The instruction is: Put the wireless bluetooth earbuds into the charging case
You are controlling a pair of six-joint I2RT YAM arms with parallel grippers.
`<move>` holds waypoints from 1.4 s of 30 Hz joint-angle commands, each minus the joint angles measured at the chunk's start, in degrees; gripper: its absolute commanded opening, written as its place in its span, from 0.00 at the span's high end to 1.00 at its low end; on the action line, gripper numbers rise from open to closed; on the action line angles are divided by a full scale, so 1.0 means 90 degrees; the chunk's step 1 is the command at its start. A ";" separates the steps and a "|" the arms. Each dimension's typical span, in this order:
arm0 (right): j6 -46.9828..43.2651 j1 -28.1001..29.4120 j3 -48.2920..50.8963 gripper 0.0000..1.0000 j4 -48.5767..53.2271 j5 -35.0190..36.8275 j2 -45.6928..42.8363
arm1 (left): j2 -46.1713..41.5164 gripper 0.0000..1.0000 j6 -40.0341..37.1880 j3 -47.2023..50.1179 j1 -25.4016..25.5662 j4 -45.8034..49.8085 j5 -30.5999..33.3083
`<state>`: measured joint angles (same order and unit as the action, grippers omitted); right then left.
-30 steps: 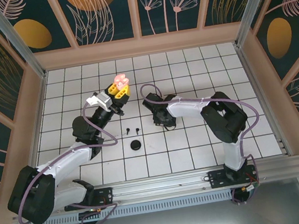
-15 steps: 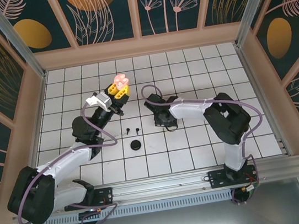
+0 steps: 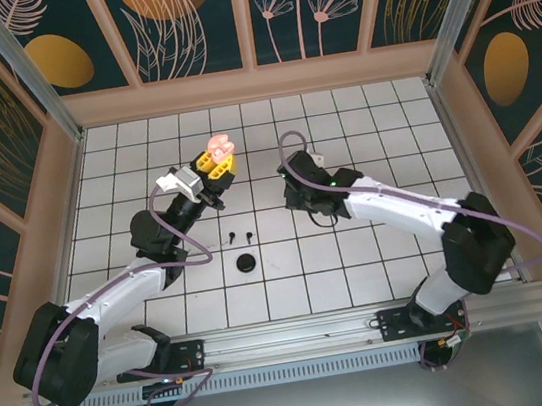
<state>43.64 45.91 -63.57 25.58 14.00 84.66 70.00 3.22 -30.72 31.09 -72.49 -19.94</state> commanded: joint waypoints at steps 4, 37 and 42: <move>-0.0920 0.0006 -0.0860 0.82 -0.0298 0.0282 -0.0949 | -0.0134 1.00 -0.0116 -0.0322 0.0026 0.0204 -0.0474; -0.2608 0.0494 -0.2063 0.80 -0.2236 -0.1419 -0.1228 | 0.0544 1.00 0.0179 -0.1011 0.0042 0.0134 -0.1183; -0.2564 0.0580 -0.1966 0.80 -0.2227 -0.1380 -0.1150 | 0.0553 1.00 0.0179 -0.1039 0.0047 0.0125 -0.1190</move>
<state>20.88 50.43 -82.17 8.16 1.80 74.08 74.74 3.75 -38.28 31.16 -67.96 -29.80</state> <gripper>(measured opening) 0.199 0.221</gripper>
